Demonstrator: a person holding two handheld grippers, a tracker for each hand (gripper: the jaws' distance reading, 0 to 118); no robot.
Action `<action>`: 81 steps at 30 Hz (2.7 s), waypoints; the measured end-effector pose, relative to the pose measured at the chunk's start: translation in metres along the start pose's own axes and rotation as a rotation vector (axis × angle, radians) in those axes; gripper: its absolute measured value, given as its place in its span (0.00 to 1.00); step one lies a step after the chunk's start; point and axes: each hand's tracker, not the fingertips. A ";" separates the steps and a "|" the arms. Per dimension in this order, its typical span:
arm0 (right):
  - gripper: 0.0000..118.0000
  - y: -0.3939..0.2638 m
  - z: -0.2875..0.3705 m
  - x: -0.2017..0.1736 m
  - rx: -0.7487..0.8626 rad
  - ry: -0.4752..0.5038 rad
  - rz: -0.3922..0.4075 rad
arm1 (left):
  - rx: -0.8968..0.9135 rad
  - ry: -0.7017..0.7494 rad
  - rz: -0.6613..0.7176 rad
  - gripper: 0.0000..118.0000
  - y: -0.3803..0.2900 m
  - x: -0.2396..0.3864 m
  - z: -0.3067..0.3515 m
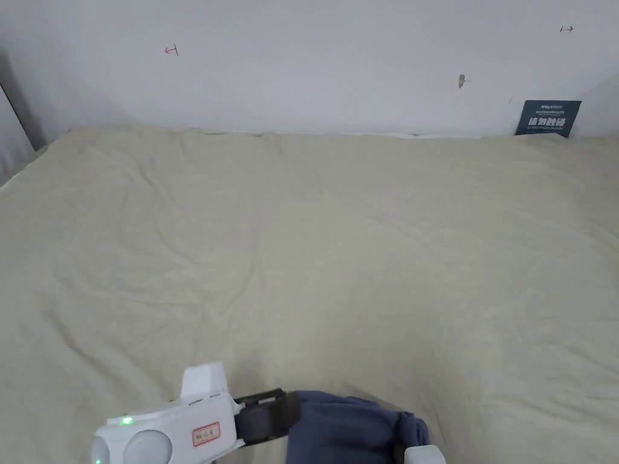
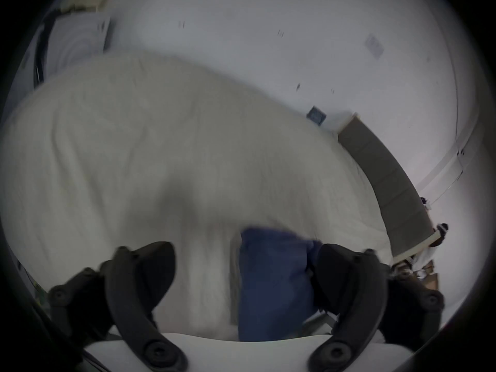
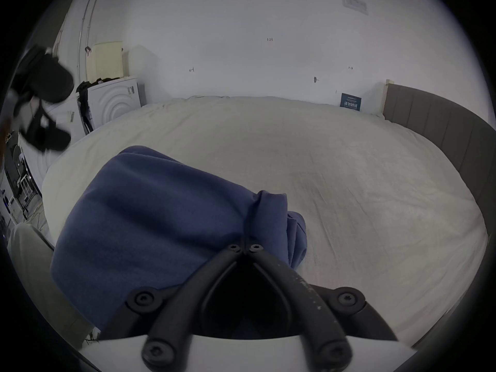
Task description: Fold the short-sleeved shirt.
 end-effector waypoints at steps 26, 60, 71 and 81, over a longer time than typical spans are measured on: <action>0.01 0.066 0.035 0.015 0.077 0.065 -0.042 | -0.143 -0.106 0.012 0.14 0.013 -0.022 -0.035; 0.01 0.195 0.036 -0.048 0.275 0.026 -0.005 | 0.103 0.654 0.125 0.95 0.194 -0.335 0.149; 0.01 0.237 0.104 -0.016 0.413 -0.035 -0.011 | 0.474 0.641 -0.067 0.94 0.197 -0.155 0.216; 0.01 0.262 0.166 0.025 0.535 -0.143 0.050 | 0.800 0.489 -0.259 0.95 0.163 0.015 0.238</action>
